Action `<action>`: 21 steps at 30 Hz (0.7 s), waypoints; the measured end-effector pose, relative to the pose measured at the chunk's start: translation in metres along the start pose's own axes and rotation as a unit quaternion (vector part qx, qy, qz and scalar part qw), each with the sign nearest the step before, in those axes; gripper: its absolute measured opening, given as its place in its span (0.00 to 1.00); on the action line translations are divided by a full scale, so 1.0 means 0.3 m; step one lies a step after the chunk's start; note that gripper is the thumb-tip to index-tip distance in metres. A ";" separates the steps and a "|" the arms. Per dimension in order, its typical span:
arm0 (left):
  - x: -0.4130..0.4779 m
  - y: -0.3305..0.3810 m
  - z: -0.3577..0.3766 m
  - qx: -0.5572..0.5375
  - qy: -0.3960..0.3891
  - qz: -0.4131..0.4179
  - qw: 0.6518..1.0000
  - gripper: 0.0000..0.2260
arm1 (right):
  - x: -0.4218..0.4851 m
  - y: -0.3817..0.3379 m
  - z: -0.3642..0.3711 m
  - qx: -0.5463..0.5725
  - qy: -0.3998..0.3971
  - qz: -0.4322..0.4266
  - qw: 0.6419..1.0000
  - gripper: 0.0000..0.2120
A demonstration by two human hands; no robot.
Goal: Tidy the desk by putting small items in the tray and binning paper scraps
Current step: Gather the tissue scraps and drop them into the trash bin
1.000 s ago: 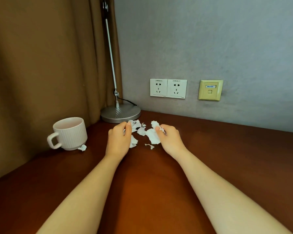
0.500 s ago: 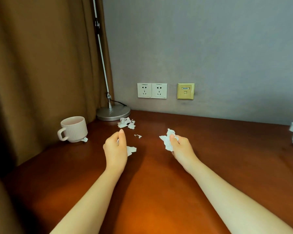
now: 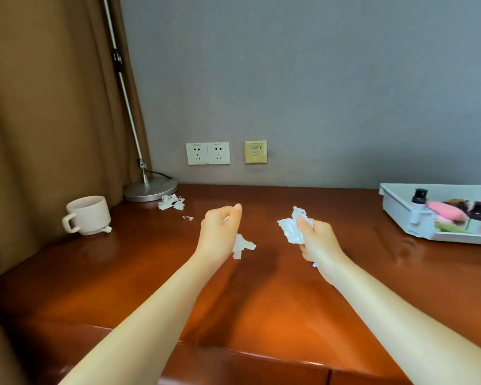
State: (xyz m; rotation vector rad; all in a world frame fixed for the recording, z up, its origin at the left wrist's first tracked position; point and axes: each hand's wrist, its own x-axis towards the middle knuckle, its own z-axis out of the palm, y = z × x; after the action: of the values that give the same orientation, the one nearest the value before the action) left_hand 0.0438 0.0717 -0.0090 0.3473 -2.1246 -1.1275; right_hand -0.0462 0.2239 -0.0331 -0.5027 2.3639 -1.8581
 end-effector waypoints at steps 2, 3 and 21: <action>-0.026 0.071 0.048 -0.015 -0.031 0.010 0.999 0.20 | -0.032 -0.010 -0.081 -0.034 0.009 -0.040 0.999 0.17; -0.043 0.105 0.077 -0.024 -0.049 0.012 0.998 0.20 | -0.050 -0.011 -0.122 -0.050 0.018 -0.061 0.997 0.18; -0.484 0.583 0.765 -0.216 -0.309 0.141 0.915 0.21 | -0.546 0.200 -0.888 -0.143 0.241 -0.081 0.957 0.20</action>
State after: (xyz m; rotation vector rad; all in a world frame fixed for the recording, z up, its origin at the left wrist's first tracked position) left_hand 0.0056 0.3922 -0.0209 -0.5806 -2.2416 -1.6243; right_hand 0.0235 0.5346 -0.0441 -0.2937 3.0230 -1.8861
